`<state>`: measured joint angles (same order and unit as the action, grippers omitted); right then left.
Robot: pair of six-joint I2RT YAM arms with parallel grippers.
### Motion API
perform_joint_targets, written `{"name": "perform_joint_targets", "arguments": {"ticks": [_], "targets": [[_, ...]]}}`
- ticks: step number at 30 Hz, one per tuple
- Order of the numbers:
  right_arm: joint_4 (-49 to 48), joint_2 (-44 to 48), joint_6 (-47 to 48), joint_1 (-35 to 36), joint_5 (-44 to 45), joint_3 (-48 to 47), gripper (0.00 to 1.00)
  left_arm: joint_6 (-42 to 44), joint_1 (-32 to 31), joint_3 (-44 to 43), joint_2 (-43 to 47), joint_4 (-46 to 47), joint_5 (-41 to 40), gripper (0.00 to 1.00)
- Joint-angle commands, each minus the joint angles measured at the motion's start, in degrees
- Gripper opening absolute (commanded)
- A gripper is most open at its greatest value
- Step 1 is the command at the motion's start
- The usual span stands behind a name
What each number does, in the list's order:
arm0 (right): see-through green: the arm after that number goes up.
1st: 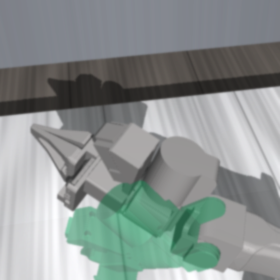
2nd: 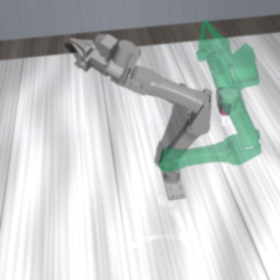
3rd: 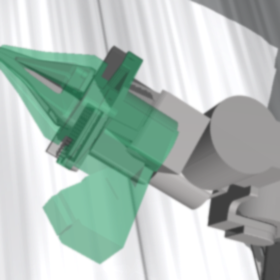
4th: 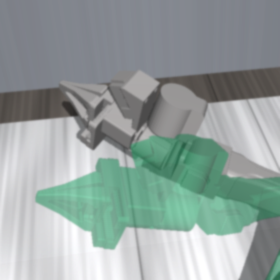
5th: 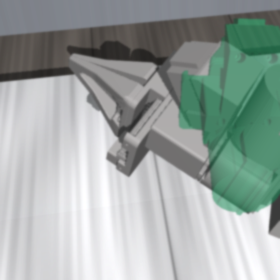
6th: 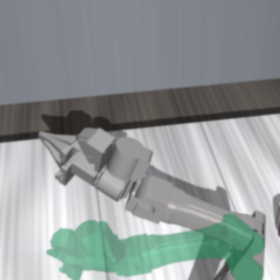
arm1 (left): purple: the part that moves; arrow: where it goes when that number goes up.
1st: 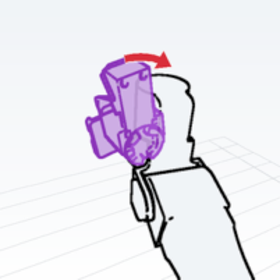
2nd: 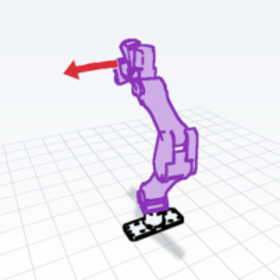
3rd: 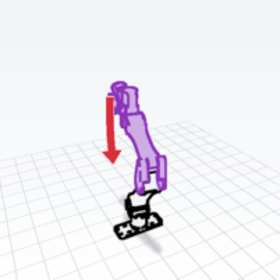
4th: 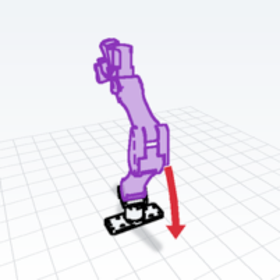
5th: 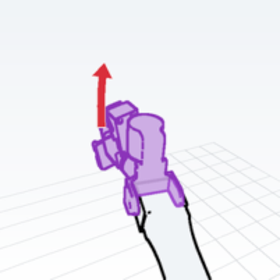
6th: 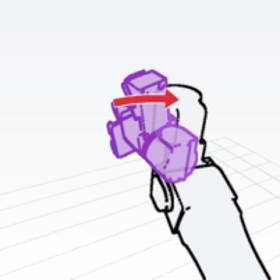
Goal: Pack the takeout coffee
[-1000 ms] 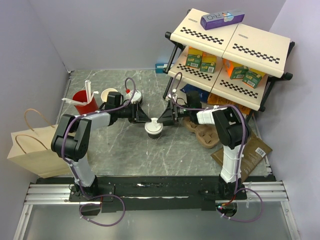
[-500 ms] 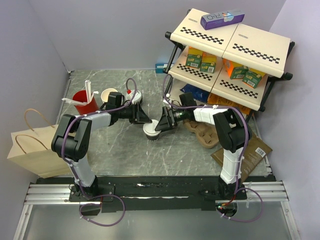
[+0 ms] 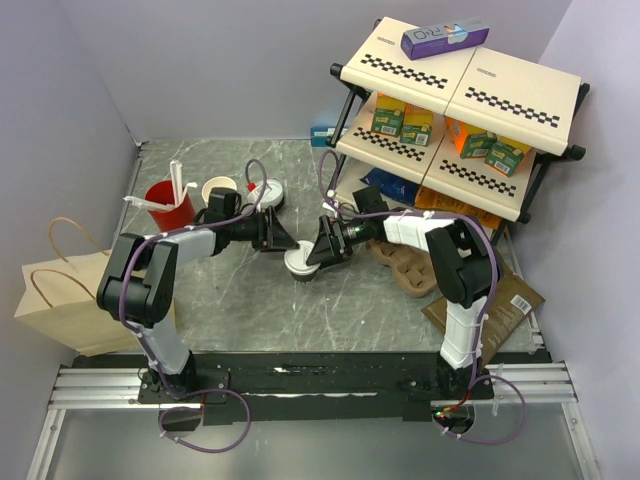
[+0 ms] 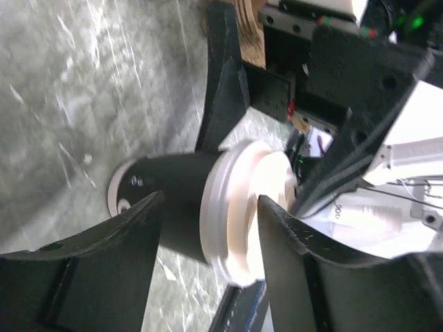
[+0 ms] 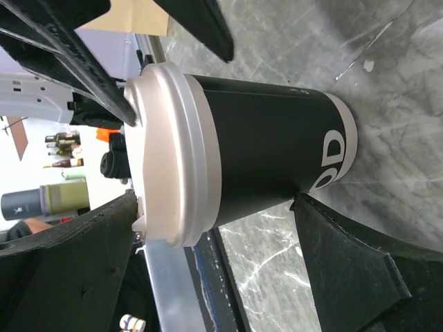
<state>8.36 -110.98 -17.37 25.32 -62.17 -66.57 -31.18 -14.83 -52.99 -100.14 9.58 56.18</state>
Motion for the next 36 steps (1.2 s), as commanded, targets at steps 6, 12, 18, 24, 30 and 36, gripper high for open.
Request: {"name": "perform_joint_targets", "arguments": {"ticks": [6, 12, 18, 24, 30, 36], "targets": [[2.2, -3.0, 1.1, 0.8, 7.8, -1.5, 0.96, -1.2, 0.9, 7.5, 6.5, 3.0, 10.0, 0.62], [1.7, -4.9, -0.6, 0.8, 6.9, -2.8, 0.96, 1.6, -0.1, 5.9, 3.8, 0.3, 10.5, 0.60], [0.5, -6.0, -2.1, 0.6, 5.7, -3.7, 0.95, 3.1, -0.1, 5.1, 2.6, 0.6, 15.8, 0.60], [-0.1, -7.3, -3.7, 0.5, 5.1, -4.1, 0.95, 5.1, -0.1, 6.0, 2.8, 1.8, 19.0, 0.62], [-1.0, -8.1, -5.0, 0.5, 4.5, -4.6, 0.94, 16.0, -0.9, 2.2, 2.2, -10.9, 13.9, 0.99], [-1.1, -8.0, -5.1, 0.6, 4.8, -5.0, 0.94, 18.1, -1.0, 2.5, 4.5, -13.4, 5.9, 0.99]]}}
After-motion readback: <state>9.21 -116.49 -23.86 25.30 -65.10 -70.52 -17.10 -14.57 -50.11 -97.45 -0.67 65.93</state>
